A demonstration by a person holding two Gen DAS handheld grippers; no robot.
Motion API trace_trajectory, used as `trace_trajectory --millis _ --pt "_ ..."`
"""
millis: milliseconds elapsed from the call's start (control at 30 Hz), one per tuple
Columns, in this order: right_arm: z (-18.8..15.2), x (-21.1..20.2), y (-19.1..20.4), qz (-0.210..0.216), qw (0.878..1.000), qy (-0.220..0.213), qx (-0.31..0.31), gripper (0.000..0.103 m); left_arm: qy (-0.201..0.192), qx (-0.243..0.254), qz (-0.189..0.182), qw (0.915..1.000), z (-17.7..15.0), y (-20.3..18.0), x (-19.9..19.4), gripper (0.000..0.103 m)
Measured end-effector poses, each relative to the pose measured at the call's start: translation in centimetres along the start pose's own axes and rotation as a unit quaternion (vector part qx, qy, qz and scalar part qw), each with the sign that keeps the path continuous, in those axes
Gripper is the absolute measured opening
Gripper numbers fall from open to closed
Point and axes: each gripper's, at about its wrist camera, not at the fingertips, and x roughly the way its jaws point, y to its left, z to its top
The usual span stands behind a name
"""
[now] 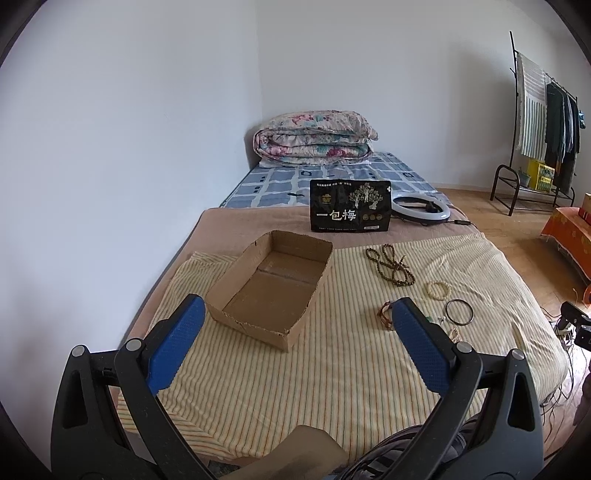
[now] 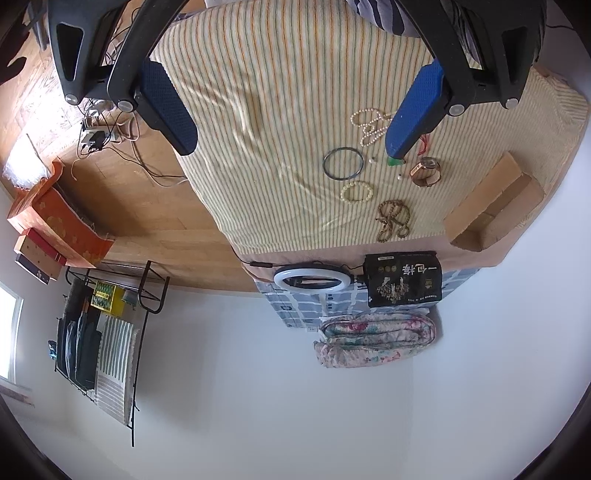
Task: Organize jewelry
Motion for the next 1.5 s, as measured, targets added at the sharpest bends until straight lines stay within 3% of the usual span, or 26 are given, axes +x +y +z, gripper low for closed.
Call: trace_trajectory --millis 300,500,667,867,1167,1333,1500 --pt "-1.1 1.9 -0.4 0.004 1.000 0.019 -0.004 0.103 0.029 0.014 -0.011 0.9994 -1.8 -1.1 3.4 0.103" --pt "-1.6 3.7 0.1 0.049 0.998 0.029 -0.014 0.103 0.041 0.029 -0.046 0.9976 -2.6 -2.4 5.5 0.102" --pt "-1.3 5.7 0.8 0.102 0.993 0.051 -0.013 0.103 0.050 0.048 -0.074 0.9948 -2.2 -4.4 7.2 0.092" --pt "-0.7 7.6 3.0 0.122 0.988 0.065 -0.066 0.103 0.080 0.057 -0.109 0.9892 -1.9 -6.9 10.7 0.078" --pt "-2.0 13.5 5.6 0.174 0.968 0.143 -0.110 0.099 0.145 0.066 -0.128 0.9789 -2.6 -10.0 17.7 0.054" --pt "-2.7 16.3 6.0 0.184 0.959 0.176 -0.120 0.098 0.181 0.061 -0.137 0.9721 -3.2 -10.6 21.8 0.045" --pt "-3.3 17.8 6.9 0.199 0.950 0.194 -0.142 0.098 0.218 0.057 -0.136 0.9647 -3.7 -11.0 25.9 0.044"
